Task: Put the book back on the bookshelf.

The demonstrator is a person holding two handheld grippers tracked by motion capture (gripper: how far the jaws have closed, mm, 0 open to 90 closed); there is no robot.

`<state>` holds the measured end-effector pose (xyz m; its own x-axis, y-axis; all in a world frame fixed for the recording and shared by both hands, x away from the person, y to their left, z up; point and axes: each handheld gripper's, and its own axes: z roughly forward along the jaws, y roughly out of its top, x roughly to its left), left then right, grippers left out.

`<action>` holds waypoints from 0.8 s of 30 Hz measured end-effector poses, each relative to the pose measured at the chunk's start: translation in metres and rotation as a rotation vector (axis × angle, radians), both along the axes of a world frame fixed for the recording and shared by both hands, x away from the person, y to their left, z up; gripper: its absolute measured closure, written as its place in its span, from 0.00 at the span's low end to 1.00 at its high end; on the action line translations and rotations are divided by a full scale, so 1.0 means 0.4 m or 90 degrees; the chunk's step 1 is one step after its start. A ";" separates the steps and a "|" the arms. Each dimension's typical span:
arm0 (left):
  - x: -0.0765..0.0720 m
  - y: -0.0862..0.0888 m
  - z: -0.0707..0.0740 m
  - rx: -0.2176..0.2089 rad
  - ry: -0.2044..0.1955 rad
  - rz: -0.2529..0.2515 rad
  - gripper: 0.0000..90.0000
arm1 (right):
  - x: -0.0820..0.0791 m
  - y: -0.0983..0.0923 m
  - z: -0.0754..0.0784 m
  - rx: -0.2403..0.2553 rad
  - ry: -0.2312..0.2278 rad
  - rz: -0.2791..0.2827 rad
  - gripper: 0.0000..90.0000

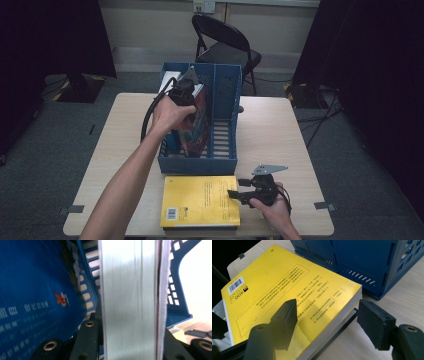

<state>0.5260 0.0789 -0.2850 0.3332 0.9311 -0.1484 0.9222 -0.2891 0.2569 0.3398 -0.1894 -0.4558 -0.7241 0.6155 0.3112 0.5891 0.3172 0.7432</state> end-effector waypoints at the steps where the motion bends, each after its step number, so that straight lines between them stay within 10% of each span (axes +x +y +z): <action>1: 0.002 -0.002 0.000 0.002 0.000 0.001 0.82 | -0.001 0.000 0.001 0.001 0.000 0.001 0.35; 11: 0.037 -0.013 0.004 0.017 -0.055 0.076 0.82 | -0.003 -0.004 0.002 0.005 0.002 0.002 0.35; 24: 0.081 -0.043 0.002 0.032 -0.044 0.115 0.82 | -0.006 0.000 -0.001 0.003 0.005 0.011 0.35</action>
